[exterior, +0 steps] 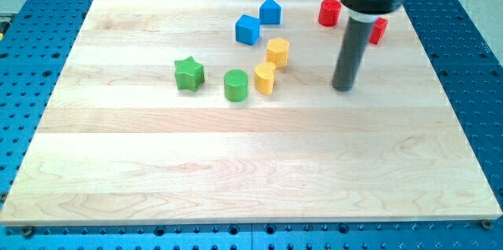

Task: Move the red star into the red circle

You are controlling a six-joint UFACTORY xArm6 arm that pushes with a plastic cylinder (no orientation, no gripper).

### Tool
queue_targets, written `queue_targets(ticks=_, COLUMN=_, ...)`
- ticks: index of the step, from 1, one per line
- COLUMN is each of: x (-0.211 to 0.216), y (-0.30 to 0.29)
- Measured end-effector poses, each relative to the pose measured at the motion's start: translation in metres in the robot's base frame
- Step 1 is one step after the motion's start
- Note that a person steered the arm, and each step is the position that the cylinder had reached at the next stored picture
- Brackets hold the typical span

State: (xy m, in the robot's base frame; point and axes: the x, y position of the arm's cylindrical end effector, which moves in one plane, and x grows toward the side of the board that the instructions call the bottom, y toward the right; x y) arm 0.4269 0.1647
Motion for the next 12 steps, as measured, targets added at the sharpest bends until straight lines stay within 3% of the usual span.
queue_targets(ticks=1, x=-0.02, y=0.024)
queue_targets(ticks=2, x=-0.083, y=0.057)
queue_targets(ticks=4, x=-0.133, y=0.06)
queue_targets(ticks=8, x=-0.14, y=0.104)
queue_targets(ticks=10, x=-0.192, y=0.107)
queue_targets(ticks=12, x=-0.179, y=0.1)
